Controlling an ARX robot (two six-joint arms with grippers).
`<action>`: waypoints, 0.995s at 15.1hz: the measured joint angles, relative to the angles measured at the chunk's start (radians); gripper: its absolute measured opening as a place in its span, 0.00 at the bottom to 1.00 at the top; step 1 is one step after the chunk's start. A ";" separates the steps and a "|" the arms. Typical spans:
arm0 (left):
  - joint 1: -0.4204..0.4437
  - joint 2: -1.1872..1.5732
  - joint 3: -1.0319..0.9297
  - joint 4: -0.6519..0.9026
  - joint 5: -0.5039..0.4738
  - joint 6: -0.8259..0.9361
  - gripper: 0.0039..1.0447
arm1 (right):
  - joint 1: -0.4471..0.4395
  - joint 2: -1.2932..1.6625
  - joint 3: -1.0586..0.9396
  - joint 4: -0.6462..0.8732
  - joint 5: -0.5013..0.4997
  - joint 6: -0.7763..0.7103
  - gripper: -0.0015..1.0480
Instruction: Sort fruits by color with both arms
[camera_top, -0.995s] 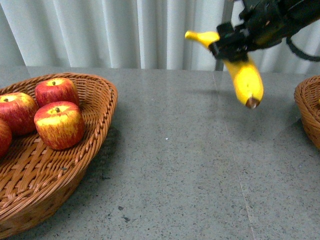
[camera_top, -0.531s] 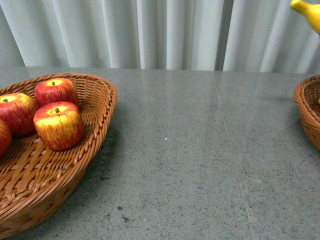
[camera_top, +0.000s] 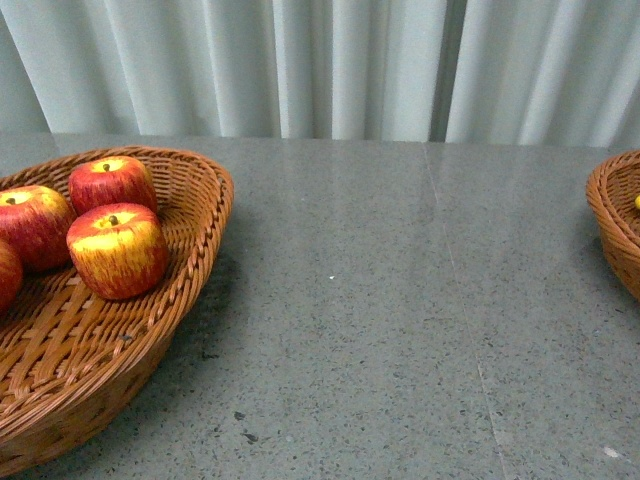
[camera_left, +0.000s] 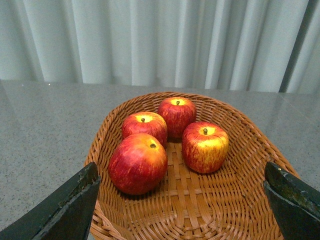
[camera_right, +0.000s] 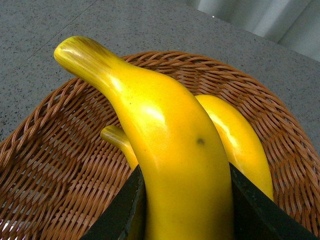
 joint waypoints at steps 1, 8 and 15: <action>0.000 0.000 0.000 0.000 0.000 0.000 0.94 | 0.000 0.000 0.000 -0.009 0.000 -0.008 0.36; 0.000 0.000 0.000 0.000 0.000 0.000 0.94 | 0.003 -0.027 -0.001 -0.072 -0.043 -0.003 0.86; 0.000 0.000 0.000 0.000 0.000 0.000 0.94 | 0.072 -0.219 -0.055 0.051 -0.101 0.166 0.94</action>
